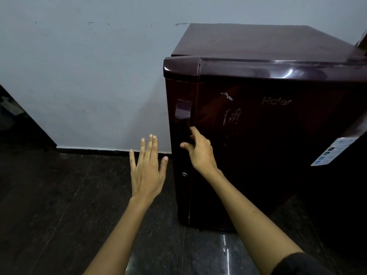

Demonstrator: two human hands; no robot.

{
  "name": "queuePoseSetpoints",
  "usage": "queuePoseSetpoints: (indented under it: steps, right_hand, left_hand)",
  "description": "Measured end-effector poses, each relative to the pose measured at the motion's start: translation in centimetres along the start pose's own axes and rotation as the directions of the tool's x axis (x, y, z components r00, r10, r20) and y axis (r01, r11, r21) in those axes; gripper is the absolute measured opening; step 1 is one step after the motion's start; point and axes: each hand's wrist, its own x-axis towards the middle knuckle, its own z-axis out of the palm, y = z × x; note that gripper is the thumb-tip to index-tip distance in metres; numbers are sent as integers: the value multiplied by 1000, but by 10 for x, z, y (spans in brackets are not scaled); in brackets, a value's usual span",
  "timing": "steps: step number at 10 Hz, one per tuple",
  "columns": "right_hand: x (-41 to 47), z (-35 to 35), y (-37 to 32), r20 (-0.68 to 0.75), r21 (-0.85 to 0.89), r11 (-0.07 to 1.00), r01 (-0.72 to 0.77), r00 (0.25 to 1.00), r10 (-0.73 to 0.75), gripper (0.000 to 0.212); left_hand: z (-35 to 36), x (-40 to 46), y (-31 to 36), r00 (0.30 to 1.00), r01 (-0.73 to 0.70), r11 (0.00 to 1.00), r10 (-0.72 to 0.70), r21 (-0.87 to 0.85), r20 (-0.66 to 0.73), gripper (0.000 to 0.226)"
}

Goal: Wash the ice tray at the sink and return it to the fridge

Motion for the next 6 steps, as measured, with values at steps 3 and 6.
queuePoseSetpoints:
  steps: [3, 6]
  right_hand:
    - [3, 8, -2, -75, 31, 998, -49, 996, 51, 40]
    - [-56, 27, 12, -181, -116, 984, -133, 977, 111, 47]
  left_hand:
    - [4, 11, -25, 992, -112, 994, 112, -10, 54, 63]
    - [12, -2, -28, 964, -241, 965, 251, -105, 92, 64]
